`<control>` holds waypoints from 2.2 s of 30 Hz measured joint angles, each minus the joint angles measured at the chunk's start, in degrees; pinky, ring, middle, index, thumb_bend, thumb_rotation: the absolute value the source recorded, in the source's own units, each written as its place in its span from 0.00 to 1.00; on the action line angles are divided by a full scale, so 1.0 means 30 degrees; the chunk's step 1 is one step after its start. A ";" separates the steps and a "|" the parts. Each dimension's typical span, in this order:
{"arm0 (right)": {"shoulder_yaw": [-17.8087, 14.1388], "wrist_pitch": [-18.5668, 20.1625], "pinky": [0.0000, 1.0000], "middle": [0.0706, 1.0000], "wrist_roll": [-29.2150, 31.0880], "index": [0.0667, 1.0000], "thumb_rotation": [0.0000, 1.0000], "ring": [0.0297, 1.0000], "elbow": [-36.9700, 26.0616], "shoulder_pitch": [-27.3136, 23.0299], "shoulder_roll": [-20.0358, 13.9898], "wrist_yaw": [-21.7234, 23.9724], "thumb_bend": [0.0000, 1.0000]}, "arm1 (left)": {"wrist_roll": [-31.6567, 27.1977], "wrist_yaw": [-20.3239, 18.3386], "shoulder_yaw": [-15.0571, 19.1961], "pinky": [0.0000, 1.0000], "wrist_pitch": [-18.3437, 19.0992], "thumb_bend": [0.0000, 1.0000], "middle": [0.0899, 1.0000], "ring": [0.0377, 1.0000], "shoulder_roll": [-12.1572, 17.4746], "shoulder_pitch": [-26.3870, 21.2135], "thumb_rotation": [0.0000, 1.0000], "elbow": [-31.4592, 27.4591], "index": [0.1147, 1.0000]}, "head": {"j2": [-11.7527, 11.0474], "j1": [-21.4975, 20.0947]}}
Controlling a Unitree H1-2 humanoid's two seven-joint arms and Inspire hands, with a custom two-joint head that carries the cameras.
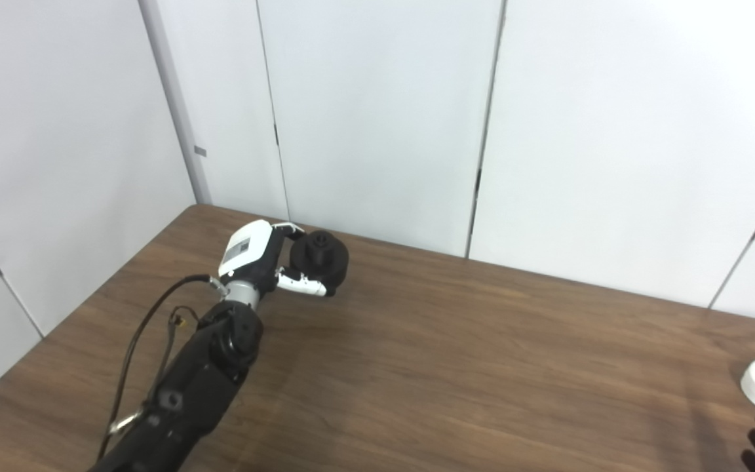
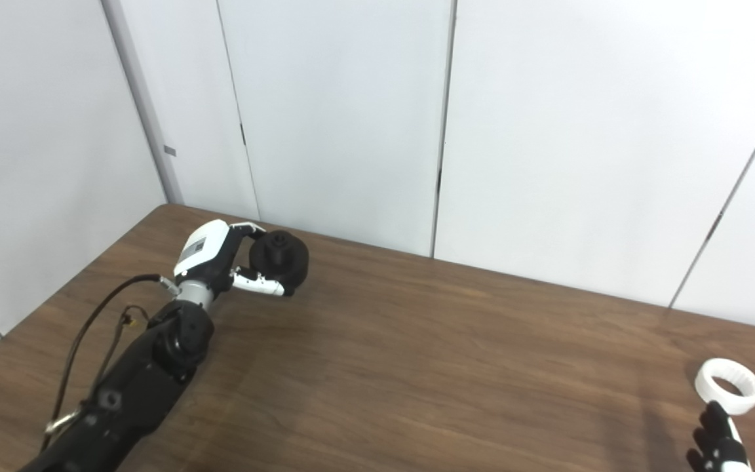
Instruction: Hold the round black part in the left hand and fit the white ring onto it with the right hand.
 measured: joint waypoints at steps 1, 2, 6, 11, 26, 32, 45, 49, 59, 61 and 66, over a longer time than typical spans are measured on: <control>0.0021 0.0000 1.00 1.00 -0.0013 0.98 1.00 1.00 0.0005 -0.0002 0.0000 -0.0004 0.37 | -0.0003 -0.0271 0.0003 0.85 0.0024 0.52 0.74 0.86 -0.0008 0.0302 0.06 -0.0685 0.42 | 0.0030 -0.0088; 0.0031 -0.0001 1.00 1.00 -0.0017 0.98 1.00 1.00 0.0011 -0.0004 0.0000 -0.0004 0.37 | -0.0003 -0.0459 0.0005 0.83 0.0028 0.52 0.75 0.86 -0.0031 0.0627 0.06 -0.1353 0.42 | 0.0088 -0.0234; 0.0117 -0.0019 1.00 0.99 -0.0052 0.97 1.00 1.00 0.0152 -0.0001 0.0000 -0.0006 0.40 | 0.0008 -0.1570 -0.0057 0.82 0.0246 0.52 0.76 0.86 -0.0425 0.2100 0.06 -0.4111 0.42 | 0.0411 -0.1114; 0.0246 -0.0271 1.00 0.96 -0.0322 0.95 1.00 1.00 0.0766 -0.0006 0.0001 -0.0002 0.47 | 0.0200 -0.3181 -0.0873 0.89 0.0649 0.52 0.77 0.87 -0.1129 0.3543 0.06 -0.7221 0.42 | 0.0645 -0.1757; 0.0836 -0.0923 1.00 0.93 -0.1764 0.90 0.98 0.99 0.1453 -0.0076 0.0133 -0.0336 0.58 | 0.2241 -0.4741 -0.4280 0.99 -0.0847 0.52 0.74 0.86 -0.4005 0.6549 0.06 -0.9695 0.42 | 0.1611 -0.3896; 0.1234 -0.0924 1.00 0.92 -0.2211 0.90 1.00 0.98 0.1450 -0.0138 0.0196 -0.0650 0.56 | 0.2939 -0.4811 -0.5044 0.99 -0.1519 0.52 0.74 0.85 -0.4592 0.7269 0.06 -0.9689 0.42 | 0.1904 -0.4511; 0.1683 -0.0885 1.00 0.90 -0.2531 0.88 1.00 0.97 0.1378 -0.0213 0.0266 -0.1116 0.57 | 0.4222 -0.5120 -0.6039 0.99 -0.2896 0.52 0.75 0.84 -0.5157 0.7962 0.06 -0.9404 0.42 | 0.2754 -0.5743; 0.1795 -0.0729 1.00 0.90 -0.2565 0.88 1.00 0.97 0.1200 -0.0237 0.0285 -0.1237 0.57 | 0.4284 -0.5117 -0.5954 0.99 -0.3183 0.52 0.75 0.84 -0.5146 0.7972 0.06 -0.9262 0.42 | 0.3105 -0.6094; 0.2042 -0.0533 0.94 0.90 -0.2568 0.88 0.98 0.94 0.0822 -0.0303 0.0316 -0.1392 0.59 | 0.4166 -0.5074 -0.5358 1.00 -0.4091 0.52 0.77 0.86 -0.4974 0.8035 0.06 -0.8878 0.42 | 0.3341 -0.7350; 0.2055 -0.0534 0.96 0.90 -0.2562 0.88 0.98 0.94 0.0822 -0.0315 0.0327 -0.1512 0.60 | 0.4167 -0.5089 -0.5294 1.00 -0.4225 0.52 0.77 0.86 -0.4901 0.8035 0.06 -0.8851 0.42 | 0.3370 -0.7879; 0.2116 -0.0127 1.00 0.90 -0.2594 0.88 1.00 0.96 0.0698 -0.0404 0.0370 -0.1866 0.63 | 0.4043 -0.5379 -0.5055 1.00 -0.4258 0.52 0.76 0.86 -0.4842 0.8036 0.06 -0.8843 0.42 | 0.3428 -0.8730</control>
